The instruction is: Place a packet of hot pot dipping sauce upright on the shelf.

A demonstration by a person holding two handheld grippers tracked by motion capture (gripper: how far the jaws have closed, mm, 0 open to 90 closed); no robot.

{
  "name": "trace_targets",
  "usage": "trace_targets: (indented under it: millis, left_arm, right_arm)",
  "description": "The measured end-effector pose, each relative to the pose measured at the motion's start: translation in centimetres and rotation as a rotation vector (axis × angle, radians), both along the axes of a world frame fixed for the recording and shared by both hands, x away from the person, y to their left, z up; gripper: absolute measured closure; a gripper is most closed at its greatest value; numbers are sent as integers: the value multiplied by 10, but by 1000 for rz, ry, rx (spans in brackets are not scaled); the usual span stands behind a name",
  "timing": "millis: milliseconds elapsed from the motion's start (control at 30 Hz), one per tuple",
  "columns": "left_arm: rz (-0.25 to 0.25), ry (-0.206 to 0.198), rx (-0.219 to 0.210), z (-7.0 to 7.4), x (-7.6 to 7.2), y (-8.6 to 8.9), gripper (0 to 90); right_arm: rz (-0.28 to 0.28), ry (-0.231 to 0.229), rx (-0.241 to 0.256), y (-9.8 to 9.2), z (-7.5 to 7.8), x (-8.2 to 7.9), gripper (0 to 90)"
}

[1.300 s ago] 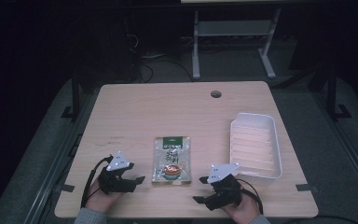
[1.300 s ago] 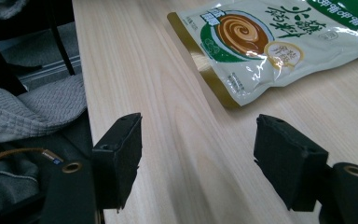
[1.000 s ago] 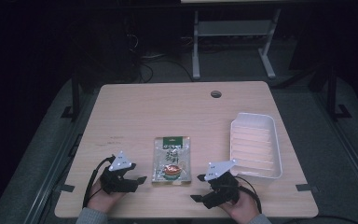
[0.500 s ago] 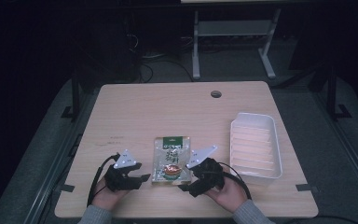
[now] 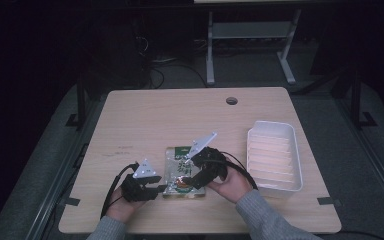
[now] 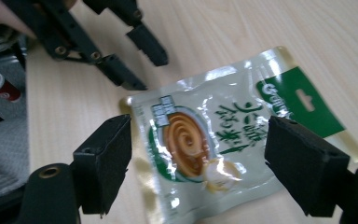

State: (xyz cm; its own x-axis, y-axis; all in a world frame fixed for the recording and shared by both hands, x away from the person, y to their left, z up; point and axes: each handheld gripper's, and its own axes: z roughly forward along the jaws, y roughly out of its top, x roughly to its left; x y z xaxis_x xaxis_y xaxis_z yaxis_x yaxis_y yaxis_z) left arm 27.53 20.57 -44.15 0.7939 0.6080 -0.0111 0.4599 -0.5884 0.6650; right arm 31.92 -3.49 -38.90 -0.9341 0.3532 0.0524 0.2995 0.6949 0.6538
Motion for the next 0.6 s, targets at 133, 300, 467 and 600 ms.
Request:
trace_targets:
  millis: [133,300,467,600]
  left_arm:
    - [-17,-5,15,2,1,-6,717]
    - [-32,12,30,0,3,-12,768]
    - [-46,22,49,-1,4,-17,802]
    - [-57,25,58,-2,4,-20,831]
  right_arm:
    - [5,15,-33,6,6,22,223]
    - [2,76,-52,13,8,45,254]
    - [0,122,-72,25,11,66,316]
    - [-13,140,-124,36,12,87,330]
